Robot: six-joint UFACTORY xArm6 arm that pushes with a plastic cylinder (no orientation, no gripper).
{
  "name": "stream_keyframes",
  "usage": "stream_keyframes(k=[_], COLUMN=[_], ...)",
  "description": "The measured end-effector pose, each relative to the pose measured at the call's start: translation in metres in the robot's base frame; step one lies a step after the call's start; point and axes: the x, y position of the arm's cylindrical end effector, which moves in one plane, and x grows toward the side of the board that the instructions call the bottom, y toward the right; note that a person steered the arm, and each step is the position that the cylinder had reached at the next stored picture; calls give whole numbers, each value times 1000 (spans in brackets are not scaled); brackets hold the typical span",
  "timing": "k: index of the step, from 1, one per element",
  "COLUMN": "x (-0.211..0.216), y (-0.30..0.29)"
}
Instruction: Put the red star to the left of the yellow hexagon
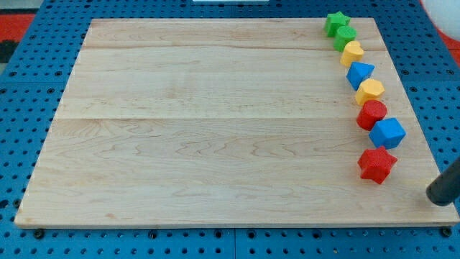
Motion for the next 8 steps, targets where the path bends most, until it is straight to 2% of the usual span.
stream_keyframes(k=[5, 7, 8], x=[0, -43, -43], y=[-13, -5, -10])
